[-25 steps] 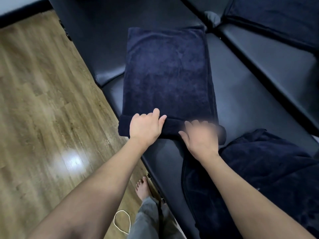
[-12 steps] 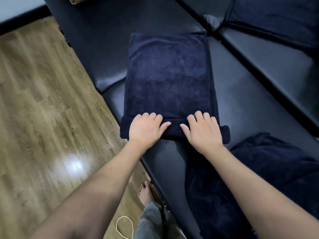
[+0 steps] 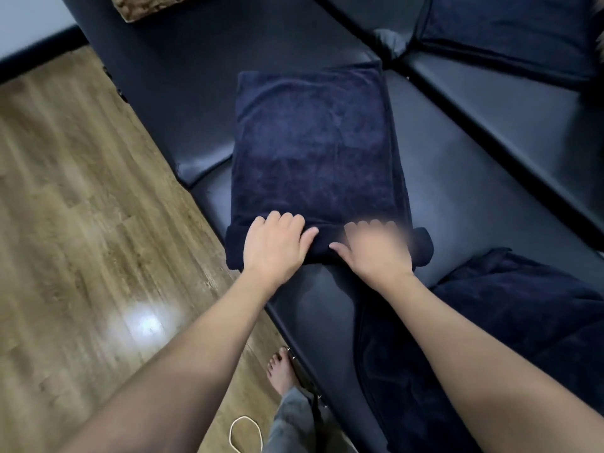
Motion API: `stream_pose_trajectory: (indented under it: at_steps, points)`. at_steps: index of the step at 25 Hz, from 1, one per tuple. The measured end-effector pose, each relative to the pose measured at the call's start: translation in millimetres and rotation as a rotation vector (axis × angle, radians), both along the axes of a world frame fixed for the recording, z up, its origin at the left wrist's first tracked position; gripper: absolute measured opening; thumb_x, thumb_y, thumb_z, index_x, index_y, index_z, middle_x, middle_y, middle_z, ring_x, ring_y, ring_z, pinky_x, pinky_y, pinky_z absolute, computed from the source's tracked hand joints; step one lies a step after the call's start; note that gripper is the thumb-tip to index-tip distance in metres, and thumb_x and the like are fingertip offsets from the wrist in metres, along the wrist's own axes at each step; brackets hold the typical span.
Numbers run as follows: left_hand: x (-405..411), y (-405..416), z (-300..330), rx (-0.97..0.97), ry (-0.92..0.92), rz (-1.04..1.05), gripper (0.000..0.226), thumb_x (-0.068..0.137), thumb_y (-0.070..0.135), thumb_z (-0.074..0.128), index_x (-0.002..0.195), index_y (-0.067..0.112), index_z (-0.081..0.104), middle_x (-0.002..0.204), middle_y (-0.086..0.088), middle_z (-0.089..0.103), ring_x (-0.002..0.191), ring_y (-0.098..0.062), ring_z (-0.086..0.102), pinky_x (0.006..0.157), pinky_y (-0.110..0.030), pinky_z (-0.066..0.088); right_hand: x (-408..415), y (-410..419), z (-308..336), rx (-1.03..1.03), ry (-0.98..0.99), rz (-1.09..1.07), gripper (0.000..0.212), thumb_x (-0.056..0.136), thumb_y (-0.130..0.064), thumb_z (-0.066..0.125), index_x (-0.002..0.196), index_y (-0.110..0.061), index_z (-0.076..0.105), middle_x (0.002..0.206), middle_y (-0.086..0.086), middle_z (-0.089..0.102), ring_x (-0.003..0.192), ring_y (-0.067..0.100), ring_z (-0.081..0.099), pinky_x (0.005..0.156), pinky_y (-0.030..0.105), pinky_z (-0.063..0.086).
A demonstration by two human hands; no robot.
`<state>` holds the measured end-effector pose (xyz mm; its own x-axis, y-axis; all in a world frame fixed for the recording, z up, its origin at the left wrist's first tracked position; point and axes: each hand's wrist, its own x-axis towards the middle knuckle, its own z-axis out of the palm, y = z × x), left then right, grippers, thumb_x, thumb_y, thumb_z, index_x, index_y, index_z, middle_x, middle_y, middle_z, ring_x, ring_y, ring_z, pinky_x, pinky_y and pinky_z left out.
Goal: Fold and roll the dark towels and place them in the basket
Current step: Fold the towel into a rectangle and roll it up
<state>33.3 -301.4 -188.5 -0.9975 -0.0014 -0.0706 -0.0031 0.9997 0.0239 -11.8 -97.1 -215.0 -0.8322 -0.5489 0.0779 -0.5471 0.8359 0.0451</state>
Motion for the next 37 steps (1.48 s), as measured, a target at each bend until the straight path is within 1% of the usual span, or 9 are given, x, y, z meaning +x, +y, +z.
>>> stream_pose_trajectory:
  at_steps: [3,7,12,17,20,26,29,33,37]
  points:
    - [25.0,9.2,-15.7,-0.04,0.067,-0.034,0.053,0.1,0.055,0.037,0.12,0.013,0.062,0.108,-0.004,0.062,0.094,-0.029,0.055,0.084,-0.044,0.043,-8.7,-5.7,14.4,0.015,-0.163,0.001,0.063,0.1,-0.062,0.018,0.088,-0.016,0.058,0.074,0.004,0.067,0.072,0.031,0.062,0.068,0.041,0.037]
    - [0.1,5.5,-11.5,-0.088,0.036,0.009,0.053,0.102,0.056,0.027,0.09,0.017,0.061,0.084,-0.001,0.065,0.078,-0.028,0.057,0.071,-0.041,0.037,-19.4,-10.8,25.1,-0.025,-0.426,-0.133,0.056,0.103,-0.06,0.015,0.096,-0.02,0.053,0.087,0.004,0.068,0.084,0.032,0.063,0.069,0.04,0.035]
    - [-45.5,0.7,6.2,-0.028,-0.202,-0.041,0.061,0.105,0.051,0.014,0.093,0.023,0.066,0.09,-0.002,0.072,0.083,-0.03,0.066,0.067,-0.037,0.037,4.6,-17.9,16.4,0.027,0.001,-0.144,0.044,0.103,-0.048,0.035,0.101,-0.012,0.06,0.093,0.008,0.059,0.079,0.032,0.051,0.069,0.044,0.038]
    - [-49.4,2.0,9.4,0.013,-0.284,0.027,0.062,0.105,0.049,0.012,0.096,0.021,0.066,0.092,-0.004,0.071,0.08,-0.031,0.062,0.067,-0.037,0.036,1.2,-17.9,11.4,0.035,-0.013,-0.134,0.044,0.104,-0.047,0.034,0.091,-0.014,0.06,0.077,0.006,0.061,0.073,0.033,0.054,0.072,0.045,0.038]
    - [-26.4,6.3,5.5,-0.049,-0.067,-0.024,0.051,0.103,0.045,0.014,0.095,0.02,0.057,0.087,-0.001,0.066,0.073,-0.028,0.057,0.065,-0.038,0.032,-11.3,-24.7,13.6,0.038,-0.094,-0.131,0.046,0.104,-0.044,0.028,0.082,-0.015,0.056,0.064,0.006,0.063,0.061,0.033,0.055,0.069,0.043,0.039]
    - [-0.8,3.3,-14.5,-0.082,0.073,-0.122,0.042,0.102,0.048,0.037,0.106,0.016,0.063,0.097,-0.003,0.061,0.082,-0.029,0.052,0.075,-0.043,0.038,-24.6,-24.2,20.7,-0.008,-0.405,-0.152,0.041,0.105,-0.048,0.012,0.09,-0.024,0.042,0.083,0.003,0.068,0.078,0.032,0.062,0.073,0.042,0.033]
    - [-25.7,6.5,-4.7,-0.079,0.027,-0.072,0.052,0.103,0.048,0.02,0.088,0.02,0.062,0.084,-0.001,0.065,0.076,-0.029,0.056,0.071,-0.041,0.034,0.0,-18.0,15.1,-0.034,-0.15,-0.207,0.051,0.101,-0.054,0.026,0.109,-0.015,0.058,0.1,0.008,0.063,0.086,0.033,0.057,0.076,0.044,0.04]
    - [-46.1,9.3,0.9,-0.091,-0.136,-0.1,0.076,0.092,0.045,-0.009,0.099,0.025,0.065,0.086,0.003,0.069,0.073,-0.026,0.06,0.068,-0.037,0.03,29.9,0.0,-0.9,-0.036,-0.014,-0.216,0.051,0.101,-0.051,0.04,0.13,-0.013,0.059,0.118,0.01,0.062,0.101,0.034,0.057,0.097,0.051,0.039]
    - [-40.6,17.8,8.0,-0.021,-0.242,-0.009,0.061,0.104,0.048,0.008,0.085,0.021,0.059,0.08,-0.001,0.069,0.065,-0.028,0.055,0.064,-0.036,0.032,13.6,-3.3,4.1,-0.033,0.019,-0.237,0.047,0.104,-0.046,0.033,0.097,-0.013,0.066,0.085,0.007,0.064,0.078,0.032,0.056,0.08,0.046,0.038]
